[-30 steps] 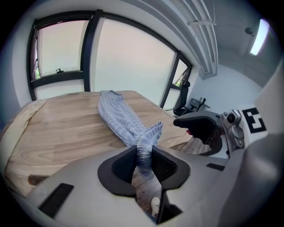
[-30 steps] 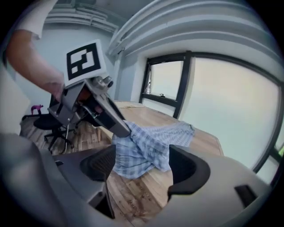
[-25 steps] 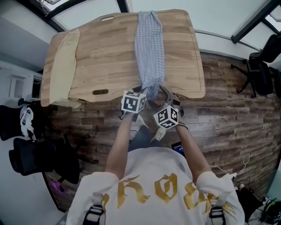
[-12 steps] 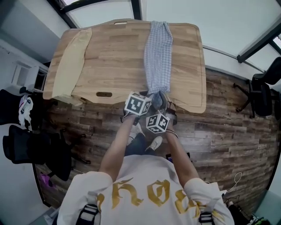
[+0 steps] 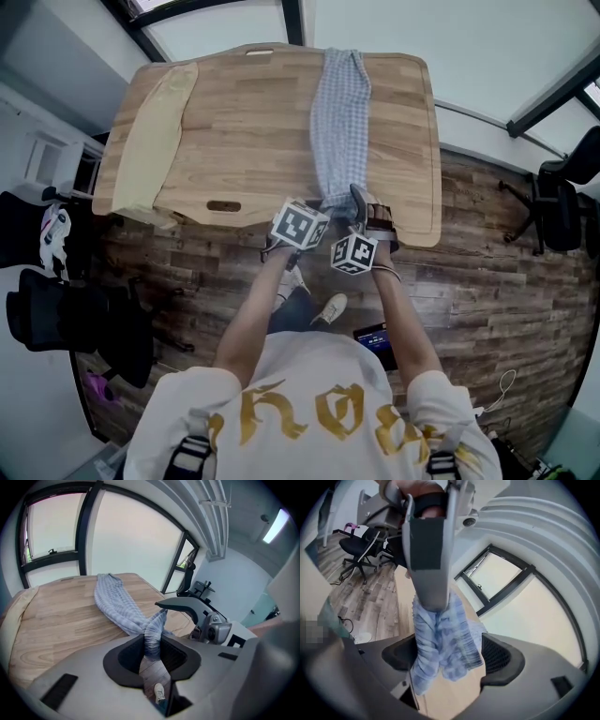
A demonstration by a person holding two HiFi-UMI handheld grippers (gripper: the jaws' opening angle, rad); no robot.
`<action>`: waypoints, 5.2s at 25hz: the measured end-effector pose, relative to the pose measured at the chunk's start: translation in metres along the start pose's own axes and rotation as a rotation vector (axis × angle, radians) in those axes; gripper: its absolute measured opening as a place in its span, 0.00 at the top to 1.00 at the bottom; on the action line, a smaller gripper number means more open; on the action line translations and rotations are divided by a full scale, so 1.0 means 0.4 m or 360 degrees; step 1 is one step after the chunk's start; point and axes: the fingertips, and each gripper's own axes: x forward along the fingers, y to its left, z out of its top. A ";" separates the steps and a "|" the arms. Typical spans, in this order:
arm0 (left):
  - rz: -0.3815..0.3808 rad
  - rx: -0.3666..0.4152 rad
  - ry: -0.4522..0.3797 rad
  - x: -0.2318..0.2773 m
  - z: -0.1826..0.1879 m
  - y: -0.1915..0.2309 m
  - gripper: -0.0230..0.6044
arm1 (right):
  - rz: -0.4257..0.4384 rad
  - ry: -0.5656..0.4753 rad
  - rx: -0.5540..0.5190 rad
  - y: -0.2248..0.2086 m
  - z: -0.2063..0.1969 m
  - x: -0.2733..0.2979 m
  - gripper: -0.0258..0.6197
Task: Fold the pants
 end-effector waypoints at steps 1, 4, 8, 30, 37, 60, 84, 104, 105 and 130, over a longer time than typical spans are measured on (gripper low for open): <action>-0.0003 0.0005 0.0005 0.001 0.001 0.001 0.78 | 0.0038 0.0015 0.0009 0.002 -0.009 0.009 0.34; -0.0012 0.0002 0.0019 0.000 -0.003 0.009 0.78 | 0.0122 0.0030 0.0052 0.006 -0.020 0.019 0.35; -0.0032 -0.0013 0.0028 0.003 -0.001 0.015 0.78 | 0.0174 0.0043 0.0076 0.010 -0.040 0.020 0.35; -0.0280 0.0054 0.0248 -0.049 -0.129 -0.076 0.78 | 0.0797 -0.0096 0.0174 0.114 -0.018 -0.184 0.67; -0.0392 0.0166 0.0402 -0.095 -0.178 -0.145 0.78 | 0.1190 -0.0216 0.0223 0.154 0.027 -0.321 0.79; -0.1050 0.0446 0.0938 -0.264 -0.277 -0.334 0.78 | 0.1976 -0.0132 0.0389 0.215 0.128 -0.583 0.82; -0.0798 0.0769 0.0724 -0.257 0.368 0.009 0.78 | 0.1382 -0.0240 0.0167 -0.408 0.252 -0.192 0.82; -0.0731 0.0754 0.0697 0.313 0.864 0.627 0.78 | 0.1162 0.0027 0.0452 -0.791 0.012 0.678 0.81; -0.0717 0.0728 0.0699 0.353 0.862 0.651 0.78 | 0.1164 0.0053 0.0488 -0.783 -0.012 0.716 0.81; -0.0253 -0.0069 0.0136 0.609 0.909 0.934 0.71 | 0.0498 0.0294 0.1150 -0.834 -0.281 0.989 0.61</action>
